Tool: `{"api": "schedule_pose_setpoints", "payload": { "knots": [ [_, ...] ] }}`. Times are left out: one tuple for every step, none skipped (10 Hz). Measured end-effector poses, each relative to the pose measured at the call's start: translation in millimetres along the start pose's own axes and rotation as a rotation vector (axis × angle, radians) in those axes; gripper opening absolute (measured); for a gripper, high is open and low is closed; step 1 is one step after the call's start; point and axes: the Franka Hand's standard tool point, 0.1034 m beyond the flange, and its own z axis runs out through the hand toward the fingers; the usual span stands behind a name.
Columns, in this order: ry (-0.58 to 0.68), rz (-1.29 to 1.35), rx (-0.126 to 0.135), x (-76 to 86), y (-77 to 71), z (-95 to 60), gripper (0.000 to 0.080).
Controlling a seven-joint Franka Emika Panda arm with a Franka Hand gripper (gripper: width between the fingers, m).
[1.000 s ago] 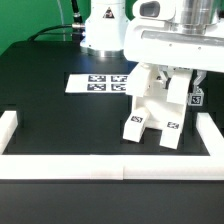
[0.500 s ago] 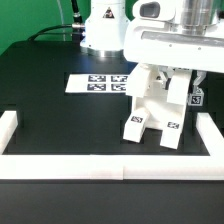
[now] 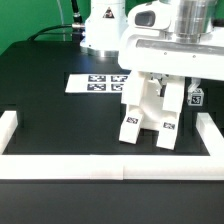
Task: Assemble chair
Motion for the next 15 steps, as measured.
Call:
{"api": "schedule_pose_setpoints", "payload": {
  "knots": [
    [0.016,-0.002,0.005,3.3,-1.1,0.2,0.0289],
    [0.028,-0.002,0.008,5.5,-1.7,0.3,0.0289],
    [0.028,-0.004,0.008,5.8,-1.6,0.1,0.0289],
    [0.029,-0.005,0.008,5.8,-1.9,0.1,0.0289],
    [0.028,-0.004,0.008,5.8,-2.0,0.0,0.0289],
    [0.028,-0.004,0.008,5.8,-2.0,0.0,0.0289],
    [0.028,-0.004,0.008,5.8,-2.0,0.0,0.0289],
    [0.028,-0.004,0.008,5.7,-2.0,0.2,0.0289],
    [0.028,-0.004,0.008,5.7,-2.0,0.2,0.0498],
    [0.028,-0.004,0.008,5.7,-2.0,0.2,0.0498],
    [0.028,-0.004,0.008,5.7,-2.0,0.2,0.0625],
    [0.028,-0.004,0.008,5.7,-2.0,0.2,0.0625],
    [0.028,-0.004,0.008,5.7,-2.0,0.2,0.0645],
    [0.028,-0.004,0.008,5.7,-2.0,0.2,0.0645],
    [0.028,-0.004,0.008,5.7,-2.0,0.2,0.0648]
  ]
}}
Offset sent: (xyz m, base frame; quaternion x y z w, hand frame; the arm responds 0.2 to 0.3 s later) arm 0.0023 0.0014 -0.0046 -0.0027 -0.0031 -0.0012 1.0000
